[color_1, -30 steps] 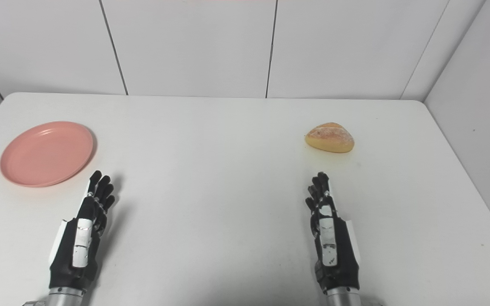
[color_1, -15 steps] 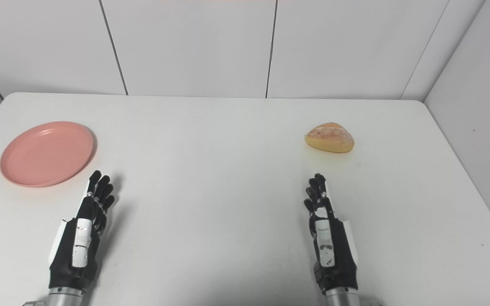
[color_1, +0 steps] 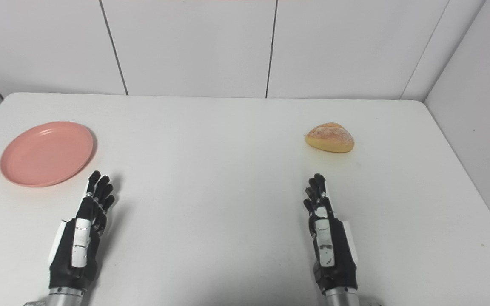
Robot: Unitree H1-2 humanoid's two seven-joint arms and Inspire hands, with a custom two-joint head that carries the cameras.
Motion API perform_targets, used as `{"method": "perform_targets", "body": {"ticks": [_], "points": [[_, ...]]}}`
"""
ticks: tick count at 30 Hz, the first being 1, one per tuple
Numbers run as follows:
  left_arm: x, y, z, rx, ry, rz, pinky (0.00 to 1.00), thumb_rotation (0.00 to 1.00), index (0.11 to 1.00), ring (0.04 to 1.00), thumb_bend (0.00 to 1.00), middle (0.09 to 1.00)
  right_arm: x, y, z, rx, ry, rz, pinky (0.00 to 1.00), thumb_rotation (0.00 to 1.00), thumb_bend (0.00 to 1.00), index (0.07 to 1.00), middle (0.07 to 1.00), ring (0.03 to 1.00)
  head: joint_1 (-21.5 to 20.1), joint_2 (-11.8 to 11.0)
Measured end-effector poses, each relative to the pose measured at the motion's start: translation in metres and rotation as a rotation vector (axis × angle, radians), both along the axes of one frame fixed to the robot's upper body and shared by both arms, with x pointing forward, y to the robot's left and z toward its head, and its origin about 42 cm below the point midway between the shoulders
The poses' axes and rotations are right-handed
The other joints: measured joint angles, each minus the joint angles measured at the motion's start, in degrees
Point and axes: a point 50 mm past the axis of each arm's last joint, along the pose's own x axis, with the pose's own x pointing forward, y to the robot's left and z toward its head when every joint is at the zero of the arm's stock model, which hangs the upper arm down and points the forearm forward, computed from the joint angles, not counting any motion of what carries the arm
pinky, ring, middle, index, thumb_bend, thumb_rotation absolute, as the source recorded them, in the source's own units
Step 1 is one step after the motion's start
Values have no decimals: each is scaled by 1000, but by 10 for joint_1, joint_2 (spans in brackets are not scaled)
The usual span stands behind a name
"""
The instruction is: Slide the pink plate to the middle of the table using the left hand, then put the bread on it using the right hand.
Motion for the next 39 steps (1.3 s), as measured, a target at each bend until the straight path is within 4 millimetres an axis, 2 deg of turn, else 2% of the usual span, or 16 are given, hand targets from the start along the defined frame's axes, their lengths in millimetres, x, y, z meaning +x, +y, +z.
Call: {"method": "perform_targets", "body": {"ticks": [10,12,15,16,18,19,20,22,23,24,26,32,39], "points": [[0,-2,-3,-6,8,-5,1000,1000,1000,1000,749,1000,0,-2,-2,6,7,0,1000,1000,837,1000,989,1000,15,-17],[0,-4,-5,-8,11,-6,1000,997,1000,1000,761,1000,1,-4,-4,5,14,3,1000,1000,833,1000,992,1000,43,-37],[1,-8,-11,0,13,-4,1000,999,1000,1000,751,1000,2,-9,-12,-6,40,11,1000,1000,817,1000,999,1000,62,-48],[1,-11,-11,-5,5,-1,1000,1000,1000,1000,750,1000,2,-11,-14,-3,46,12,1000,1000,815,1000,1000,1000,78,-61],[1,-16,-13,-10,-3,7,1000,999,1000,1000,753,1000,2,-15,-20,2,49,18,1000,1000,824,1000,1000,1000,78,-62],[1,-19,-14,-11,-6,9,1000,999,1000,1000,755,1000,2,-18,-21,2,43,22,1000,1000,828,1000,1000,1000,92,-74],[1,-20,-15,0,-13,14,1000,1000,1000,1000,756,1000,3,-20,-23,-1,41,26,1000,1000,837,1000,1000,1000,92,-74],[2,-22,-16,10,-24,25,1000,1000,1000,1000,754,1000,6,-25,-26,2,31,35,1000,1000,845,1000,1000,1000,111,-96],[3,-23,-17,13,-32,30,1000,1000,1000,1000,754,1000,7,-27,-27,3,25,36,1000,1000,847,1000,1000,1000,111,-96],[3,-24,-17,20,-42,33,1000,1000,1000,1000,743,1000,9,-29,-28,5,21,37,1000,1000,849,1000,1000,1000,120,-106],[4,-26,-19,34,-72,32,1000,1000,1000,1000,739,1000,11,-33,-29,4,15,39,1000,1000,843,1000,1000,1000,120,-106],[4,-31,-25,66,-134,74,1000,997,1000,1000,700,1000,11,-38,-35,10,-1,42,1000,1000,828,1000,1000,1000,147,-137],[3,-33,-28,83,-159,99,1000,999,1000,1000,679,1000,12,-38,-38,10,-3,55,1000,1000,832,1000,1000,1000,156,-147]]}}
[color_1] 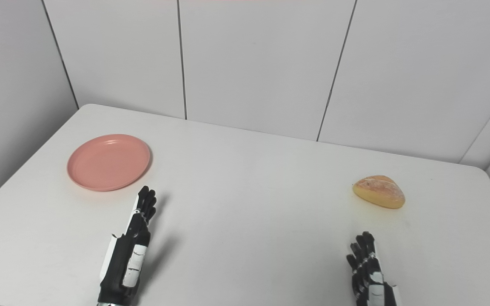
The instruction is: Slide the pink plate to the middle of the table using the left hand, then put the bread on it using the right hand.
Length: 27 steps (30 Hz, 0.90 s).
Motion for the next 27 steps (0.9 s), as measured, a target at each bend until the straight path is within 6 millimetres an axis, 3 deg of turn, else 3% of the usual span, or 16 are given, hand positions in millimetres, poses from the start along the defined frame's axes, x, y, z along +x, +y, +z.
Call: {"method": "perform_targets", "body": {"ticks": [8,16,27], "points": [[-1,-2,-3,13,-15,-6,1000,1000,1000,1000,653,1000,0,-1,0,5,0,7,1000,1000,826,1000,1000,1000,8,-1],[-1,-2,-3,-16,-17,-5,1000,947,1000,1000,813,1000,0,-1,1,2,-5,19,1000,1000,825,1000,1000,1000,9,4],[3,0,2,-113,34,-12,998,942,964,962,824,982,-1,-1,1,-6,-7,21,1000,1000,835,1000,1000,1000,3,6]]}}
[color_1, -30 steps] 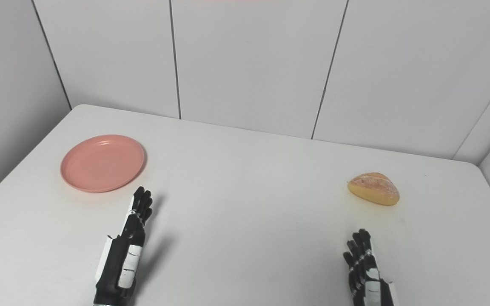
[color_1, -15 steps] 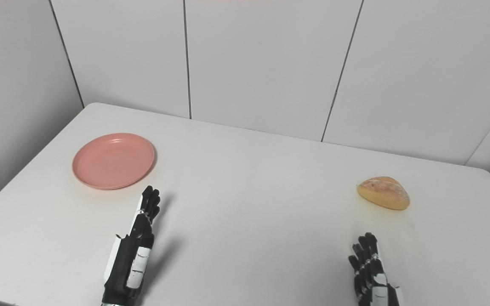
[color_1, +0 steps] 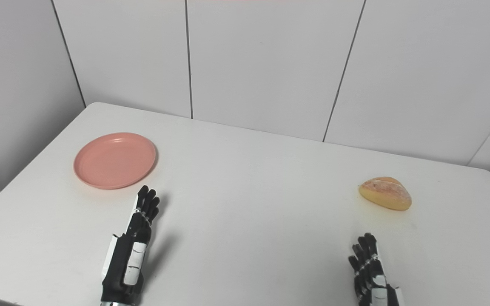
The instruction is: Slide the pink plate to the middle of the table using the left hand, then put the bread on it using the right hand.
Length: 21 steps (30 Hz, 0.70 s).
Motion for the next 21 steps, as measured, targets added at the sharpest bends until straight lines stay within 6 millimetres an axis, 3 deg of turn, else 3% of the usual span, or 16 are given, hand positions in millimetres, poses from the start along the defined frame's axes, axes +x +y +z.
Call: {"method": "perform_targets", "body": {"ticks": [3,8,10,15,17,19,21], "points": [[3,0,2,-7,22,-17,980,914,944,942,903,953,0,0,0,-4,1,-1,1000,1000,832,1000,1000,1000,-2,0],[16,3,21,3,49,-26,955,946,944,922,929,931,-1,0,0,-5,0,0,1000,1000,830,1000,1000,1000,-3,-1],[37,6,35,23,49,-36,940,934,938,917,959,925,-1,1,1,-5,-2,5,1000,1000,827,1000,1000,1000,-4,-3],[94,24,126,109,-167,-89,955,889,913,917,1000,899,0,9,1,4,-5,24,1000,1000,820,1000,1000,1000,-5,-2],[105,34,147,124,-226,-85,964,873,913,915,1000,891,0,11,1,6,-6,27,1000,1000,819,1000,1000,1000,-5,-2],[109,42,146,118,-227,-71,949,865,912,905,1000,886,0,11,1,5,-7,28,1000,1000,817,1000,1000,1000,-6,-2],[110,52,131,107,-178,-48,952,873,912,906,1000,886,0,9,1,4,-5,23,1000,1000,810,1000,1000,1000,-5,-1]]}}
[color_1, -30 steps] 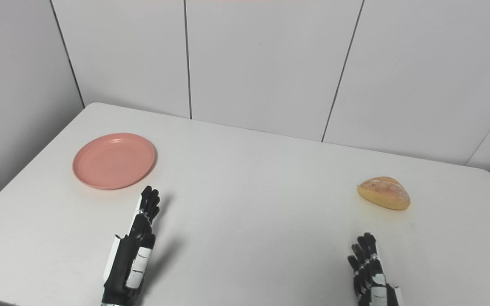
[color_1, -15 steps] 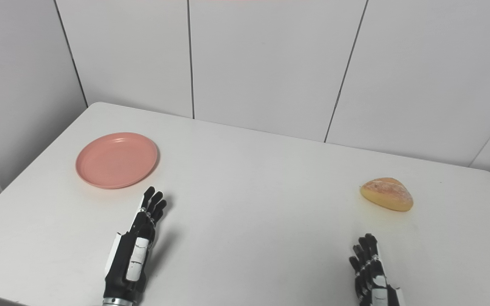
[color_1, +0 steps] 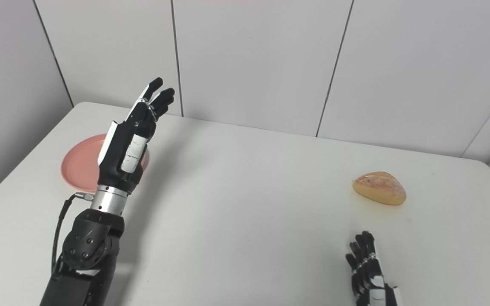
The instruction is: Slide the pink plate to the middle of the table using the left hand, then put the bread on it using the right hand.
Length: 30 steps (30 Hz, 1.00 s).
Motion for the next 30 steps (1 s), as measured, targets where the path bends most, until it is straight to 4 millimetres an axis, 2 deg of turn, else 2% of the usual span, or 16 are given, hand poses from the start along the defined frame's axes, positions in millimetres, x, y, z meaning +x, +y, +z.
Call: {"method": "perform_targets", "body": {"ticks": [2,4,11,13,22,30], "points": [[-1,12,-9,-14,31,28,972,879,909,917,1000,892,0,-2,0,-3,1,-4,1000,1000,808,1000,1000,1000,1,1],[0,24,-2,-17,15,44,948,880,914,915,1000,897,-1,-4,-1,-7,4,-8,1000,1000,803,1000,1000,1000,2,2],[23,57,53,15,-107,53,917,854,931,914,1000,911,-1,-3,-1,-6,4,-8,1000,1000,801,1000,1000,1000,2,6],[34,68,54,3,-88,74,918,850,938,914,1000,910,-1,-2,-1,-6,2,-6,1000,1000,801,1000,1000,1000,3,6],[62,117,49,33,-16,150,927,845,937,927,1000,910,-1,-2,-1,-6,3,-7,1000,1000,803,987,1000,1000,0,8],[84,144,41,66,22,166,907,847,937,922,1000,914,-1,-2,-1,-7,2,-7,1000,1000,794,981,999,1000,0,9]]}}
